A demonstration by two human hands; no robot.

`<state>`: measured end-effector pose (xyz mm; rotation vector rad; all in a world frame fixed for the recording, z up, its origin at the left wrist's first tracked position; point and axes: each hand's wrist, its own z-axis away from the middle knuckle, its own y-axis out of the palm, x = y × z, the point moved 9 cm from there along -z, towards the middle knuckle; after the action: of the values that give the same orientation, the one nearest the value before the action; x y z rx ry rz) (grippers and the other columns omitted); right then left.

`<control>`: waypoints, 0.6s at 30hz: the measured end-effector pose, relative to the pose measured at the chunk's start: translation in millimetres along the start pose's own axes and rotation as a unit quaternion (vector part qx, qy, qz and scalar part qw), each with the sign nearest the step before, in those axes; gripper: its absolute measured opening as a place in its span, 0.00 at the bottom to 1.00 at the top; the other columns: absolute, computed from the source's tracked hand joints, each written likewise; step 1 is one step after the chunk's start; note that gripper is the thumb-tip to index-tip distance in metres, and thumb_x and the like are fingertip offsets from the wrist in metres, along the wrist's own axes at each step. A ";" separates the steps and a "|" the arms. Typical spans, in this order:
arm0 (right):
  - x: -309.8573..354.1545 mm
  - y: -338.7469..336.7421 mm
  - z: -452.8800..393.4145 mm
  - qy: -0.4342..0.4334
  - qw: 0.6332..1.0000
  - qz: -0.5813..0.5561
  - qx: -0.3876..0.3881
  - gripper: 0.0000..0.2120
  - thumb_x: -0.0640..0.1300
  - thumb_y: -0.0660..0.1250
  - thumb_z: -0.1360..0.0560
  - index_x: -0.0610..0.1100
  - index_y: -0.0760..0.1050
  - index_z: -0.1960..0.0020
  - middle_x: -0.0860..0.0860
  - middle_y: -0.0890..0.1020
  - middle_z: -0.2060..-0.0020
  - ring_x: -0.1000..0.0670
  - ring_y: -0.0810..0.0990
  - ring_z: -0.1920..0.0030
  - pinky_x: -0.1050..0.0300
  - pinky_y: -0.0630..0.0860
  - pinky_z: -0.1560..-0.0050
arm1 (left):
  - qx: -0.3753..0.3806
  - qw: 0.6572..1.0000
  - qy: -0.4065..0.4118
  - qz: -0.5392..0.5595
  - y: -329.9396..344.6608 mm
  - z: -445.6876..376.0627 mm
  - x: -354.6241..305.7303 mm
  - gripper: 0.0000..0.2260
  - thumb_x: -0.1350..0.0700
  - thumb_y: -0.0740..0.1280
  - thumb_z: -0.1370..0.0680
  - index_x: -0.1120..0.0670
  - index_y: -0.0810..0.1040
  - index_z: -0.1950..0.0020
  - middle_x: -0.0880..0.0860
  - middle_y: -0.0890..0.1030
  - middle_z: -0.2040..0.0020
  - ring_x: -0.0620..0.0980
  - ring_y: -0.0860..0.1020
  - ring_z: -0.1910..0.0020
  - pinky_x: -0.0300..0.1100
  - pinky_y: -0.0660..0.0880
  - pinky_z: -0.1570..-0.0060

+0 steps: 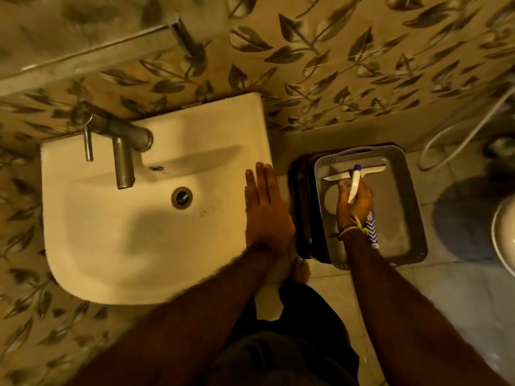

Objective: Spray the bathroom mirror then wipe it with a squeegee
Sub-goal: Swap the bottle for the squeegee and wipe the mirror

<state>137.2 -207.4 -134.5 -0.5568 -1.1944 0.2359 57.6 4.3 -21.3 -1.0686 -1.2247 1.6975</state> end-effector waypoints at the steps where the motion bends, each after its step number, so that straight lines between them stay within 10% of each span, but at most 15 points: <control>1: -3.0 -1.2 1.5 0.004 1.000 -0.001 0.002 0.21 0.45 0.71 0.25 0.35 0.76 0.36 0.38 0.80 0.45 0.40 0.78 0.43 0.47 0.75 0.39 | -0.002 1.000 0.001 0.002 -0.7 0.2 0.4 0.43 0.53 0.65 0.23 0.60 0.39 0.19 0.62 0.43 0.18 0.65 0.42 0.20 0.58 0.54 0.22; 11: -11.1 -28.8 27.9 0.028 0.999 -0.018 0.024 0.28 0.53 0.69 0.25 0.43 0.70 0.29 0.44 0.77 0.38 0.47 0.74 0.37 0.51 0.73 0.37 | 0.015 0.999 0.013 0.036 -0.8 2.1 0.1 0.45 0.50 0.64 0.21 0.56 0.32 0.21 0.60 0.40 0.18 0.64 0.39 0.20 0.63 0.58 0.24; 18: -64.4 -58.9 12.7 0.135 0.990 0.031 -0.031 0.18 0.40 0.62 0.21 0.35 0.72 0.32 0.36 0.76 0.39 0.38 0.76 0.38 0.45 0.72 0.36 | 0.017 0.998 -0.008 0.058 -7.7 5.1 0.5 0.42 0.51 0.64 0.21 0.58 0.37 0.19 0.58 0.39 0.18 0.61 0.38 0.20 0.63 0.59 0.25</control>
<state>95.3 -282.9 -152.6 -0.6601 -0.9241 0.1705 53.5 5.0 -13.1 -1.1267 -1.1587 1.8120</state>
